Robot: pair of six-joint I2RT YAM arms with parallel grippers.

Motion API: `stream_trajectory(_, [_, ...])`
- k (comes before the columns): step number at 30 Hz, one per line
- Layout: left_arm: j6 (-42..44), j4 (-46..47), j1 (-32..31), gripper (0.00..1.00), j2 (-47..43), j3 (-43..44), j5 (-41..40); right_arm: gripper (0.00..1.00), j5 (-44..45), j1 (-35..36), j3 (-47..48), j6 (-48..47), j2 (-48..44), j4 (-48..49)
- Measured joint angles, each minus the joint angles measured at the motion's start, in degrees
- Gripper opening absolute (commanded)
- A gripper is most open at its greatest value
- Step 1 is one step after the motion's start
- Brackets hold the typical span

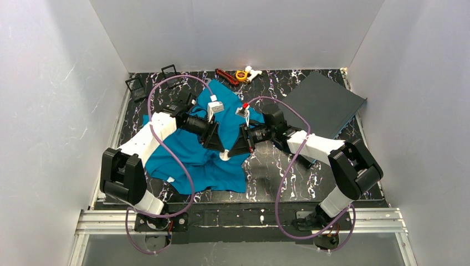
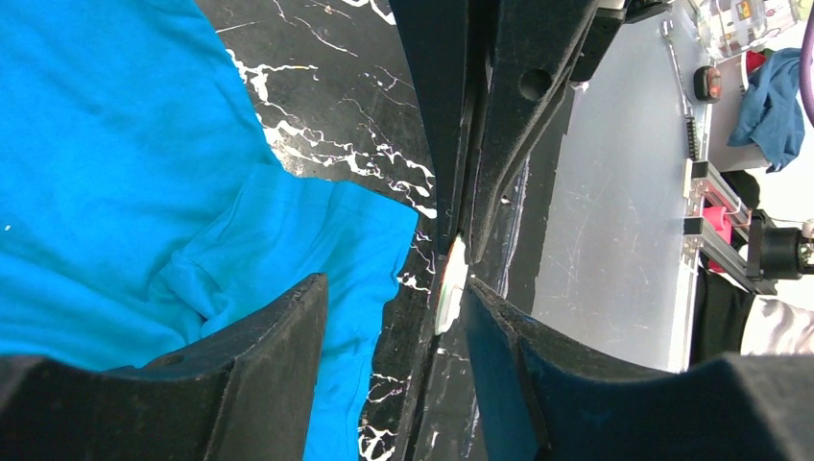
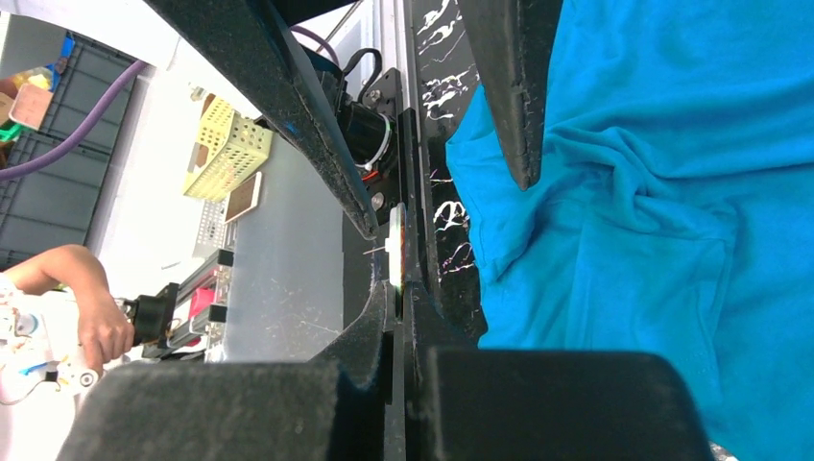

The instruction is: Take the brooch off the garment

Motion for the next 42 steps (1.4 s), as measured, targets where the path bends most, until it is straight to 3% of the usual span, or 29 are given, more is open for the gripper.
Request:
stream_trajectory(5, [1.0, -0.7, -0.4, 0.42, 0.7, -0.1, 1.3, 0.01, -0.5, 0.0, -0.9, 1.7, 0.0, 1.7])
stream_trajectory(17, [3.9, -3.4, -0.5, 0.51, 1.0, -0.1, 3.5, 0.01, -0.9, 0.0, -1.4, 3.8, 0.0, 4.3])
stream_trajectory(42, [4.1, -4.4, -1.5, 0.24, 1.0, -0.6, 4.0, 0.01, -0.7, 0.0, -2.4, 7.6, 0.2, 7.5])
